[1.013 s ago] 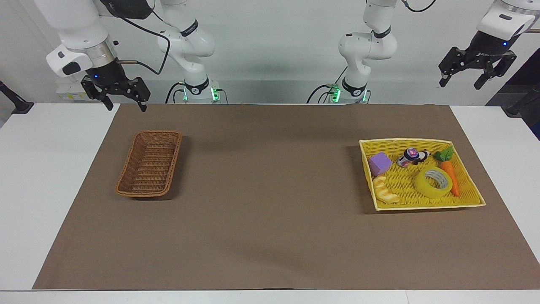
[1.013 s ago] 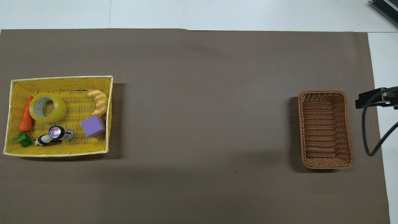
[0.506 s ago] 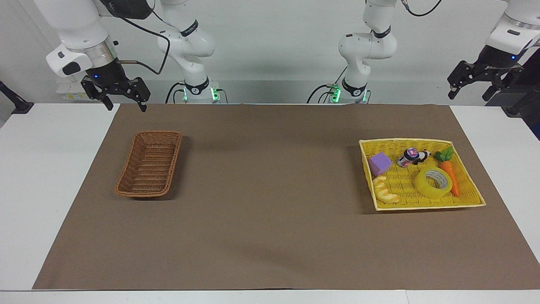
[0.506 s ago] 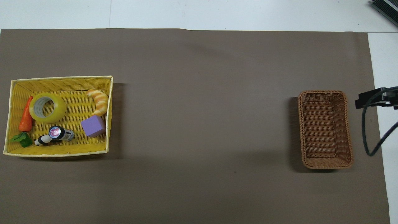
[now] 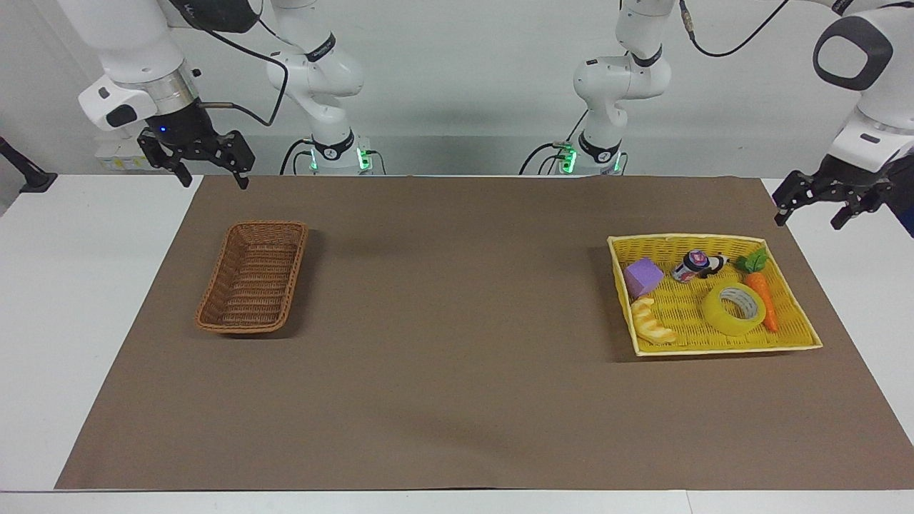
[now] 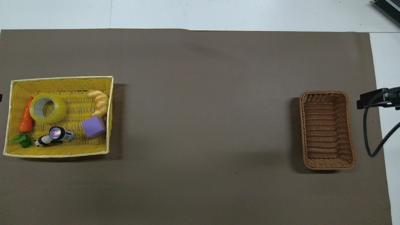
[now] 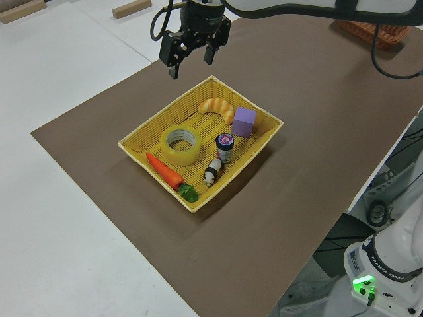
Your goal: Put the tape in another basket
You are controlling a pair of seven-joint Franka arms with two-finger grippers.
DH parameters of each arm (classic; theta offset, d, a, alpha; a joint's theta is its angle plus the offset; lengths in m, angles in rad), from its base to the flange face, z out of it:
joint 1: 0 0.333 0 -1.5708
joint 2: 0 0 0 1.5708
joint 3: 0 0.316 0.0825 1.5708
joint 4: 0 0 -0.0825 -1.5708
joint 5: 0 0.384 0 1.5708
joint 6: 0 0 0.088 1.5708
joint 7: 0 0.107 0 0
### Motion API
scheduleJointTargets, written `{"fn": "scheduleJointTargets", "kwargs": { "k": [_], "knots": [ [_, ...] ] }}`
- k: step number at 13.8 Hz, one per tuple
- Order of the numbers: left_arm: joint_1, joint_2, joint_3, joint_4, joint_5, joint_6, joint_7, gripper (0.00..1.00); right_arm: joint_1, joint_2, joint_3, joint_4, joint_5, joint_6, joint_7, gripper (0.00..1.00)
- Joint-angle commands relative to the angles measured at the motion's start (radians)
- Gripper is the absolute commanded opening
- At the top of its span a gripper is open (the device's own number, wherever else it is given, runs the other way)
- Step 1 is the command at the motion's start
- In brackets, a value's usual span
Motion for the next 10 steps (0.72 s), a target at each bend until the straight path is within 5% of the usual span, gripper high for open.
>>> {"fn": "scheduleJointTargets", "kwargs": {
  "k": [1, 10],
  "knots": [
    [0.038, 0.04, -0.009, -0.053, -0.026, 0.106, 0.037, 1.0, -0.011, -0.02, 0.008, -0.028, 0.005, 0.026, -0.014, 1.0],
    [0.053, 0.173, -0.009, -0.15, -0.077, 0.321, 0.082, 1.0, -0.023, -0.027, -0.002, -0.041, 0.005, 0.016, -0.014, 1.0]
  ]
}}
